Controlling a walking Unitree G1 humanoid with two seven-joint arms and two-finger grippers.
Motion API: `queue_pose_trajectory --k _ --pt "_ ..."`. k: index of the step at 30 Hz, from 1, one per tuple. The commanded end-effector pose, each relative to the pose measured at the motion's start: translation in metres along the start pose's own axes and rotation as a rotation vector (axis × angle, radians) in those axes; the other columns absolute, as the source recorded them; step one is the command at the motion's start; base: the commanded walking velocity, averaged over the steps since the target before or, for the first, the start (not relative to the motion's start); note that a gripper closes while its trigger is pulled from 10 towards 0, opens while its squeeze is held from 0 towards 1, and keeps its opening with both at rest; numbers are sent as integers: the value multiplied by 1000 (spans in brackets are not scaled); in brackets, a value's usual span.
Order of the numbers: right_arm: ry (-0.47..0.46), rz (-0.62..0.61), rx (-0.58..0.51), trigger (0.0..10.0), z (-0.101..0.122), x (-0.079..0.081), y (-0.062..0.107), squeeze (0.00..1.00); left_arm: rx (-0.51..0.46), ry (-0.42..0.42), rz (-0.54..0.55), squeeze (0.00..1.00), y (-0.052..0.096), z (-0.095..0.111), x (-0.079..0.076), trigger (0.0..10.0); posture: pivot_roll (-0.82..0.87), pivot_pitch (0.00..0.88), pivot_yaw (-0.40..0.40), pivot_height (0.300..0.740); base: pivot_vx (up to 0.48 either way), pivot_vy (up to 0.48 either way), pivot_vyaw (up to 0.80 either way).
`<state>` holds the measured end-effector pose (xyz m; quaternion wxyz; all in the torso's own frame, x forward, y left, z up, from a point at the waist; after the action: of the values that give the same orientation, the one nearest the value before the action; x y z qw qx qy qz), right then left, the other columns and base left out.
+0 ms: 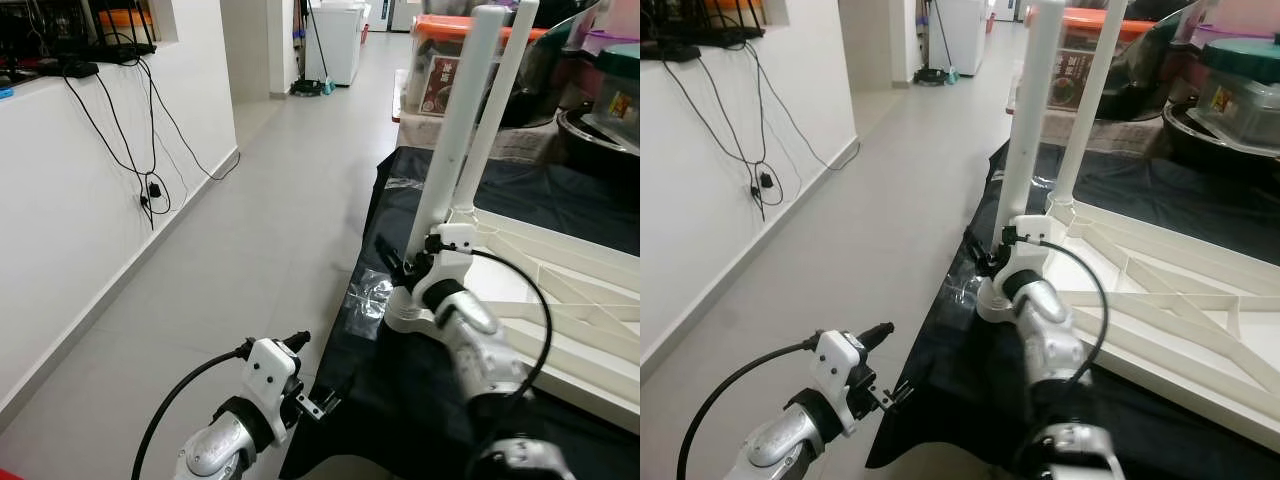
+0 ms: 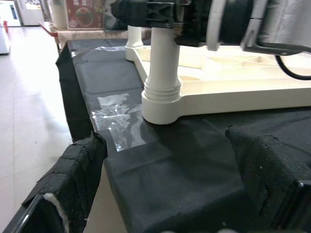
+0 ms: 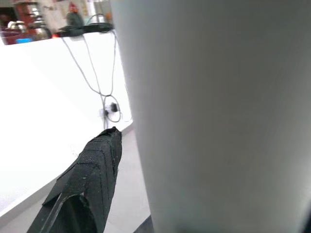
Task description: Building children table
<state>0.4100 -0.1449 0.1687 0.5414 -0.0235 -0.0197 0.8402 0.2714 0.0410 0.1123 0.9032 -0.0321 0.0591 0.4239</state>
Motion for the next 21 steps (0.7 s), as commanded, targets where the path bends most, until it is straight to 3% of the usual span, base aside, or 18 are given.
queue_pose_trajectory --k 1,2,3,4,6,8,9,12,15,16,17,18,21 --pt "-19 211 52 10000 -6 24 -3 0 8 14 2 0 0 -2 1 10000 84 0 -37 740 0 0 0" --pt "-19 211 52 10000 -6 24 -3 0 8 14 2 0 0 -2 1 10000 84 0 -37 740 0 0 0" --pt "-7 332 97 10000 -11 31 1 0 9 14 2 0 0 -2 2 10000 84 0 -37 740 0 0 0" --pt "-7 332 97 10000 -11 31 1 0 9 14 2 0 0 -2 2 10000 84 0 -37 740 0 0 0" --pt "13 561 183 10000 -19 49 12 0 9 13 3 0 0 -2 2 10000 88 0 -37 740 0 0 0" --pt "13 561 183 10000 -19 49 12 0 9 13 3 0 0 -2 2 10000 88 0 -37 740 0 0 0" --pt "34 666 233 10000 -26 59 19 0 8 12 3 0 0 -2 2 10000 92 0 -40 740 0 0 0" --pt "34 666 233 10000 -26 59 19 0 8 12 3 0 0 -2 2 10000 92 0 -40 740 0 0 0" --pt "78 844 287 10000 -33 81 24 0 7 13 7 0 0 -2 2 10000 88 0 -41 740 0 0 0" --pt "102 910 297 4157 -35 90 26 0 7 13 6 0 0 -2 1 10000 87 0 -41 740 0 0 0" --pt "102 910 297 4157 -35 90 26 0 7 13 6 0 0 -2 1 10000 87 0 -41 740 0 0 0" --pt "118 962 298 275 -36 96 28 0 7 14 6 0 0 -2 1 10000 88 0 -43 740 0 0 0" --pt "145 1008 298 0 -36 98 30 0 7 16 5 0 0 -2 0 10000 84 0 -42 740 0 0 0"
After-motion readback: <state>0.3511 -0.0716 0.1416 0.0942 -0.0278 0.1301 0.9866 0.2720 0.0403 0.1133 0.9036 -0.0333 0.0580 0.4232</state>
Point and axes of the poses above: a point about 5 cm out from each wrist's last joint towards the gripper, its own y axis pointing back from the gripper into the wrist, its own z axis along the axis of the wrist's last joint, x = y × z, the point moved 6 cm from there along -y, pointing out of the wrist towards the gripper, and after that the axes turned 5 degrees about y, right-handed, at the moved point
